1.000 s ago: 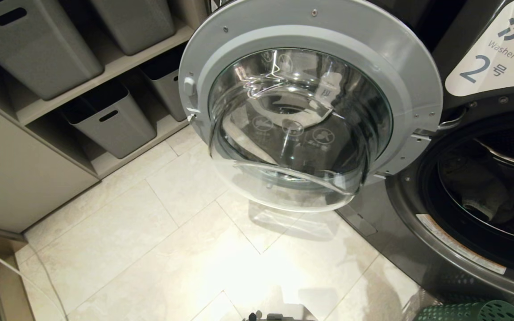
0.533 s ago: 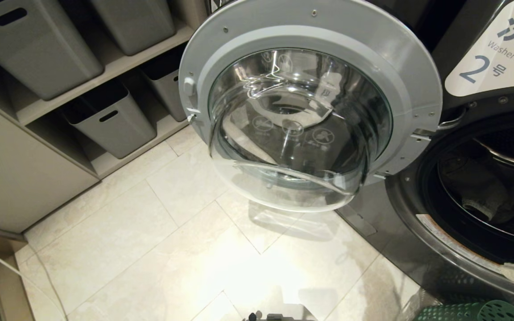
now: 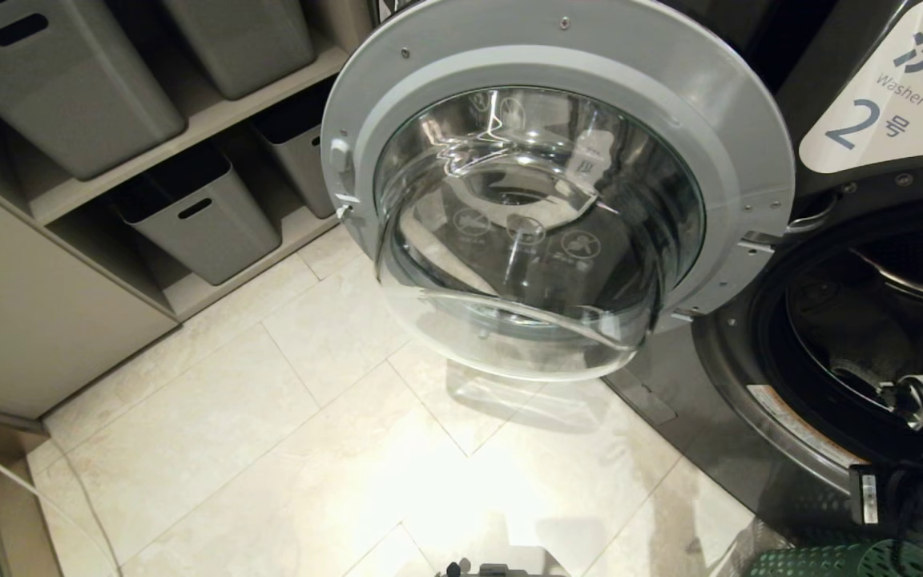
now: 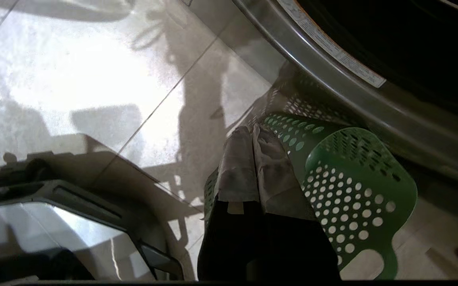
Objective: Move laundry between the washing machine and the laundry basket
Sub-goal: Pick a cloth and place it into the basket
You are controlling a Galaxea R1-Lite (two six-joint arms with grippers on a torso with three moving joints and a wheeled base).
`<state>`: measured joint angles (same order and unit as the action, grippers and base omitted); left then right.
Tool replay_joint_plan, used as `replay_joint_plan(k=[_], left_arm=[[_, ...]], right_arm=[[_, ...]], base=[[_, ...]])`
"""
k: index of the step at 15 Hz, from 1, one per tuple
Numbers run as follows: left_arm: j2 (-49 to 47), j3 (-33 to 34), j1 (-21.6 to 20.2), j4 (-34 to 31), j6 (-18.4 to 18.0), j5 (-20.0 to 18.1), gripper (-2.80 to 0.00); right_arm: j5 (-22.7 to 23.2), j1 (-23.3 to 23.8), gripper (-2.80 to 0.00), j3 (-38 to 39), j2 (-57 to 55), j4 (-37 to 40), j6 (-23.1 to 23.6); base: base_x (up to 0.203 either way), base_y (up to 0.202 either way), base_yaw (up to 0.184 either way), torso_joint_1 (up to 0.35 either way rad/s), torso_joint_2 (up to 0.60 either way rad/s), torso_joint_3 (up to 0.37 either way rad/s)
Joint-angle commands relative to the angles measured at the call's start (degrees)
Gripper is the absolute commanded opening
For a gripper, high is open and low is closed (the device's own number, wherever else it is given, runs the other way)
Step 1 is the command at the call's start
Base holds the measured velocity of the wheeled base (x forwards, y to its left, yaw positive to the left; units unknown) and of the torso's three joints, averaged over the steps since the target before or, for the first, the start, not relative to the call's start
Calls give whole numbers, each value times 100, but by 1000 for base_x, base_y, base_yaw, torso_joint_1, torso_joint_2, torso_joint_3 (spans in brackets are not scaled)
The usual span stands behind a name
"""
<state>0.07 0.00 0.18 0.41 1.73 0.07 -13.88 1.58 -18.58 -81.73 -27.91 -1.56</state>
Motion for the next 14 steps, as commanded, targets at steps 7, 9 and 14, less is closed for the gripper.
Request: replay_joint_plan(k=[7,9,14], left_arm=[[1,9,-1,2,3,1,-280],[1,9,-1,2,3,1,-280],[1,9,-1,2,3,1,-280]], right_arm=[[-337,410,-280,-1405,-2217,-1099,-135],[-386,605,-280,-1972,-2493,-1108,-128],[-554,1364,-280,-2675,-2767,-1111,461]], base=[[0,0,0,0,0,0],[0,0,0,0,0,0],[0,0,0,0,0,0]])
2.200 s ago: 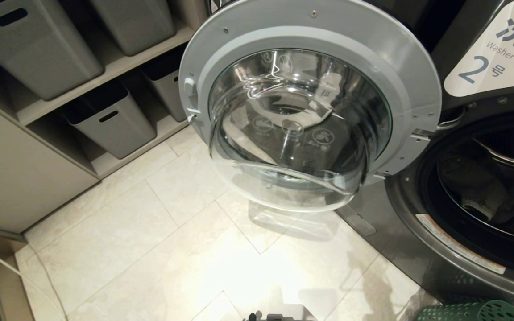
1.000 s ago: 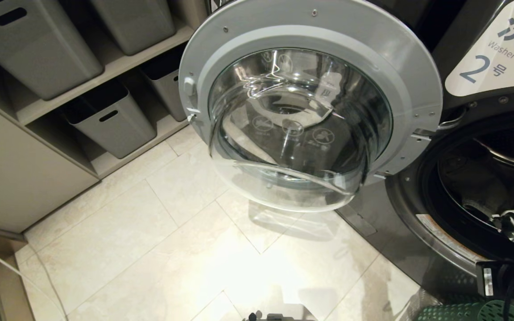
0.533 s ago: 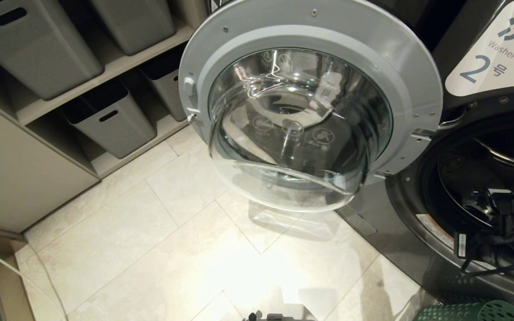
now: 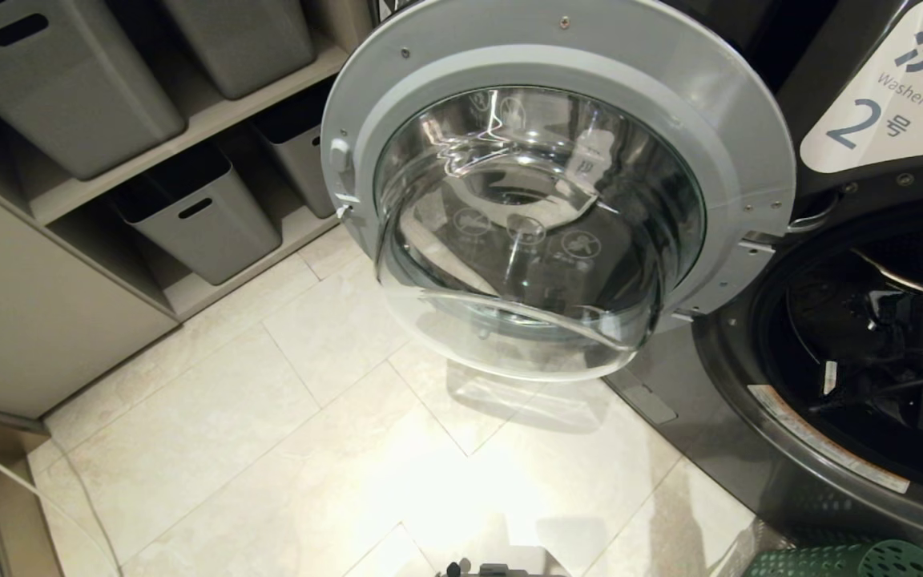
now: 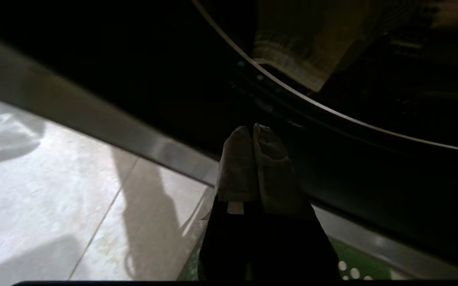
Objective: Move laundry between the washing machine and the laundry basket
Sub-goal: Pick a cloth and place it into the basket
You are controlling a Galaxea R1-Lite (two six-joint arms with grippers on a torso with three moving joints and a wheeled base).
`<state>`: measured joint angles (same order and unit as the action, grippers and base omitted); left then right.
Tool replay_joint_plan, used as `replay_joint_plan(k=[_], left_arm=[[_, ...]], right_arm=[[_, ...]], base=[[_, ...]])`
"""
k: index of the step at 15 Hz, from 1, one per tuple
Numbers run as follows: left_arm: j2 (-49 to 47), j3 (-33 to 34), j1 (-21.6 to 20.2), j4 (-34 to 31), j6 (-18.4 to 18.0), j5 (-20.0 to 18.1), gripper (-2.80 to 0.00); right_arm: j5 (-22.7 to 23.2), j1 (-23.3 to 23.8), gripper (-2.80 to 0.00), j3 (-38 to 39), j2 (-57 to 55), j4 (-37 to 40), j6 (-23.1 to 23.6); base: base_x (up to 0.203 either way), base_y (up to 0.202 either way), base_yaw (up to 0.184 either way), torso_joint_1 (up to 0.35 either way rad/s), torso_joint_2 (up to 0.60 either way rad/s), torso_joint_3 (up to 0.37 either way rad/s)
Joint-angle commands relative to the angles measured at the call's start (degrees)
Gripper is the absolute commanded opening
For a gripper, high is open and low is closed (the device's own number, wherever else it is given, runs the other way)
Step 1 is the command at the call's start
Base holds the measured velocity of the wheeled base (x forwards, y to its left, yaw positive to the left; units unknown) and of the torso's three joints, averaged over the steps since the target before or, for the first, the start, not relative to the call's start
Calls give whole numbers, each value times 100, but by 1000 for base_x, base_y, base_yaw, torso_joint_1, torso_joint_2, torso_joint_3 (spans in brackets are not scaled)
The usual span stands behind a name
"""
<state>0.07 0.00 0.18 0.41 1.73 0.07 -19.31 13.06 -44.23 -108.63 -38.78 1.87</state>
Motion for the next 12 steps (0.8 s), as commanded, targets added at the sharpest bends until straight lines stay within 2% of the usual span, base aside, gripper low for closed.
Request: replay_joint_plan(k=[1,3,4,12], left_arm=[[1,9,-1,2,3,1,-280],[1,9,-1,2,3,1,-280],[1,9,-1,2,3,1,-280],[1,9,-1,2,3,1,-280]], right_arm=[[-19,308,-280,-120,-62,-25,228],[-53,456,-280,-233,-103,-25,313],[-72,554,0,-312,-160,-27,394],[-108,724,0,-966,-997,-32,400]], base=[[0,0,0,0,0,0],[0,0,0,0,0,0],[0,0,0,0,0,0],[0,0,0,0,0,0]])
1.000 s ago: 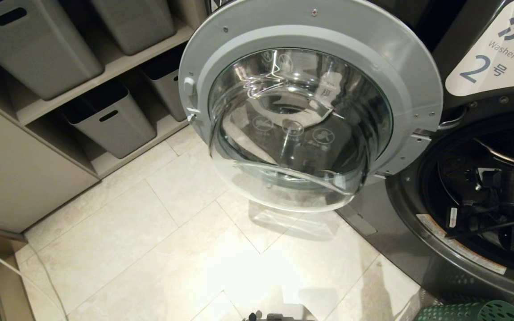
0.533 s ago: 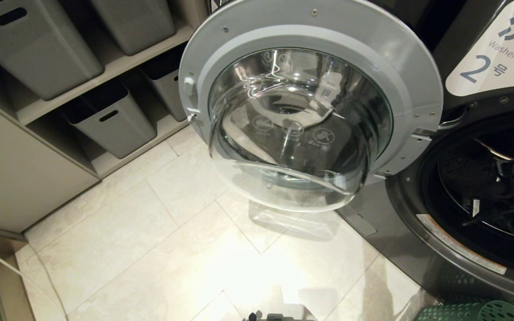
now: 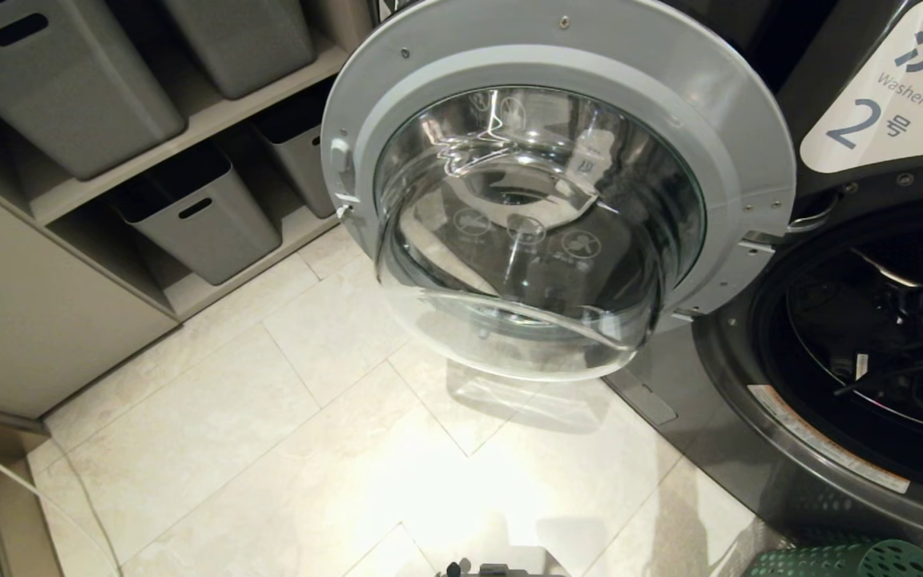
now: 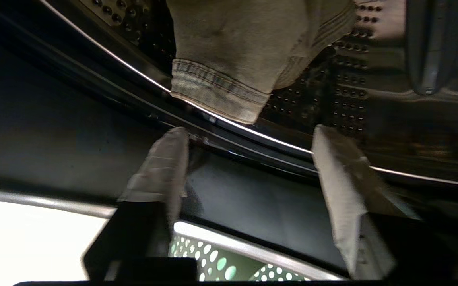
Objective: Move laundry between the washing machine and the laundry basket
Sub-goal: Pick a cloth and place it into the basket
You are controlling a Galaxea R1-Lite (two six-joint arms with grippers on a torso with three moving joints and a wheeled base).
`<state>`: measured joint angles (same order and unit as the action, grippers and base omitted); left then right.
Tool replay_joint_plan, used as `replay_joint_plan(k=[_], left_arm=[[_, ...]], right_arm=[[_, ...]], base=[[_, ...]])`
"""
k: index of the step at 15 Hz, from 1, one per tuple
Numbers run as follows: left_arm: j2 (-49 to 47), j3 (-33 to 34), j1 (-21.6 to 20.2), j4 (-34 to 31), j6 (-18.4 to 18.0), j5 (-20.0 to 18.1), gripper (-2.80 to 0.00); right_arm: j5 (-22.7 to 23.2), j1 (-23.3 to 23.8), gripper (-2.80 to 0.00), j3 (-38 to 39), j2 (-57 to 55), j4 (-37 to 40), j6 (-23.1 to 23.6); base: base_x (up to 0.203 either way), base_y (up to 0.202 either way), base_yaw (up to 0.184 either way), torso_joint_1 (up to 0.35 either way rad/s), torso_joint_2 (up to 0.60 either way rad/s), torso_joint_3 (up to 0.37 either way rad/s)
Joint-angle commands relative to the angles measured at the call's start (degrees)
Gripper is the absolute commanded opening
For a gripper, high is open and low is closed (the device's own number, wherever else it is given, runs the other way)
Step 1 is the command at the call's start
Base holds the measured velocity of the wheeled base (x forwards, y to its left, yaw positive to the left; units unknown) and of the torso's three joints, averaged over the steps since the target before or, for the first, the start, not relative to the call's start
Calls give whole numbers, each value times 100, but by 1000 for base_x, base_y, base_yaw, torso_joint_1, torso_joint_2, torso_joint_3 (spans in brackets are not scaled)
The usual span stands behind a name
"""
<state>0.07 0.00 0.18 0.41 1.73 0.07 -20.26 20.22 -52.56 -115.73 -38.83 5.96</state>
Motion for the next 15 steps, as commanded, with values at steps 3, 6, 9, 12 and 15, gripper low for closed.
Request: replay_joint_plan(k=[3,6,9,12,15], left_arm=[[1,9,-1,2,3,1,-280],[1,9,-1,2,3,1,-280],[1,9,-1,2,3,1,-280],[1,9,-1,2,3,1,-280],[1,9,-1,2,3,1,-280]], right_arm=[[-74,8,0,-883,-861,-22,-245],[-92,9,0,-1676,-1302,-1,-400],[-98,27,0,-2304,-1601,35,-393],[-384,111,0,-2738,-1776,206,-381],[-452,279,0,-2804,-1830,359,-396]], base=[[0,0,0,0,0,0],[0,0,0,0,0,0],[0,0,0,0,0,0],[0,0,0,0,0,0],[0,0,0,0,0,0]])
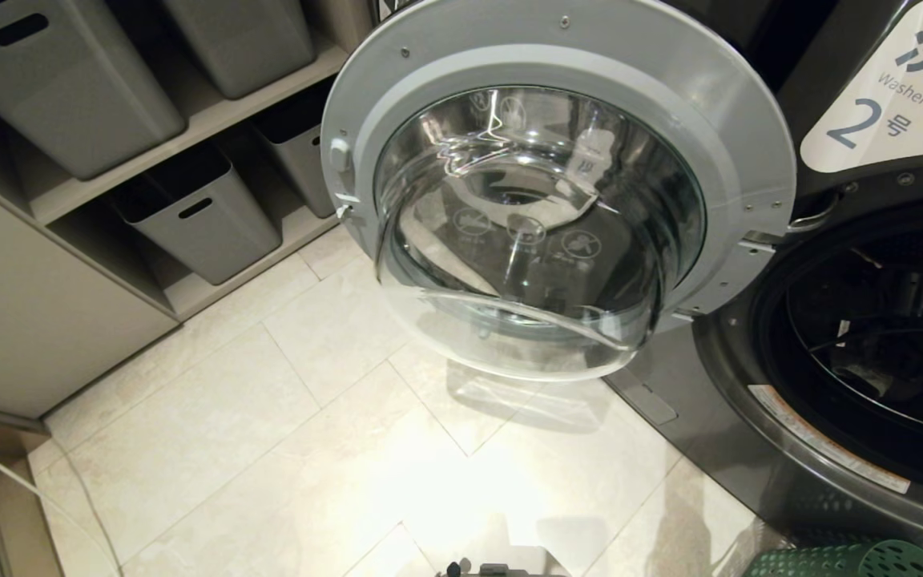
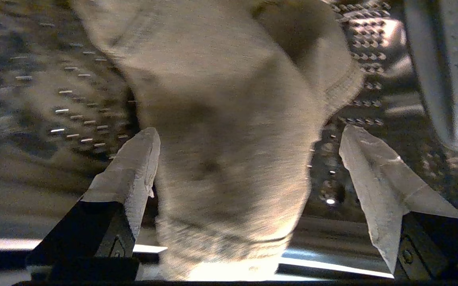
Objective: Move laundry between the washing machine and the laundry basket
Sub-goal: Pick a cloth and place it into the basket
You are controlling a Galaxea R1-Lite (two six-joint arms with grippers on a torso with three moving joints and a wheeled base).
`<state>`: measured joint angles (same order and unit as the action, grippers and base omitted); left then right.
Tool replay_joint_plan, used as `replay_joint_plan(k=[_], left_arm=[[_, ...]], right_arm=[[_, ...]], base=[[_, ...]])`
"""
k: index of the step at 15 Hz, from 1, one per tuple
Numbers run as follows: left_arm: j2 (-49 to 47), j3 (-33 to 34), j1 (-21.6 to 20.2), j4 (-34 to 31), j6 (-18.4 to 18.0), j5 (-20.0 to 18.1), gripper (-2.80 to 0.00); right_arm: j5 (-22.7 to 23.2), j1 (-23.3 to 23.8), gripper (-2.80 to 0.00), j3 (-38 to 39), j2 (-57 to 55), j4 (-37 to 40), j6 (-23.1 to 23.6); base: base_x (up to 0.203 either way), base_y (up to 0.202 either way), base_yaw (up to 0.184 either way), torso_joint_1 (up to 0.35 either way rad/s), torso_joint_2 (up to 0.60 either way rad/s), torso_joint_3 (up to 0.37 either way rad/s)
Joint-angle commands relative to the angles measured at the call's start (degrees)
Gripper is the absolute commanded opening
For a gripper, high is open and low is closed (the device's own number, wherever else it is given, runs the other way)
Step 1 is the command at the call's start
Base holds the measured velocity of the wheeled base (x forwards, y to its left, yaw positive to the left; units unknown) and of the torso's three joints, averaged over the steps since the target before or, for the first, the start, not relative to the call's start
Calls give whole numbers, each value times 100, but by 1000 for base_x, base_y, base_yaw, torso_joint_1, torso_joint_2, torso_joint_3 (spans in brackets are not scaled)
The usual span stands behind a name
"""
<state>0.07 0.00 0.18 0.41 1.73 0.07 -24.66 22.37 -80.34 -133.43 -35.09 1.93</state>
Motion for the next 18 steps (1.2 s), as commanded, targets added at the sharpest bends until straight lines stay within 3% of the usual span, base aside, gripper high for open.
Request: replay_joint_plan(k=[1,14,18], left_arm=[[1,9,-1,2,3,1,-280],[1,9,-1,2,3,1,-280],[1,9,-1,2,3,1,-280]], right_arm=[[-5,123,0,-26,-60,0,14],[64,206,0,-43,-52,2,16],[483,198,0,-26,-43,129,7]], base=[[0,0,0,0,0,0],[0,0,0,0,0,0],[0,0,0,0,0,0]])
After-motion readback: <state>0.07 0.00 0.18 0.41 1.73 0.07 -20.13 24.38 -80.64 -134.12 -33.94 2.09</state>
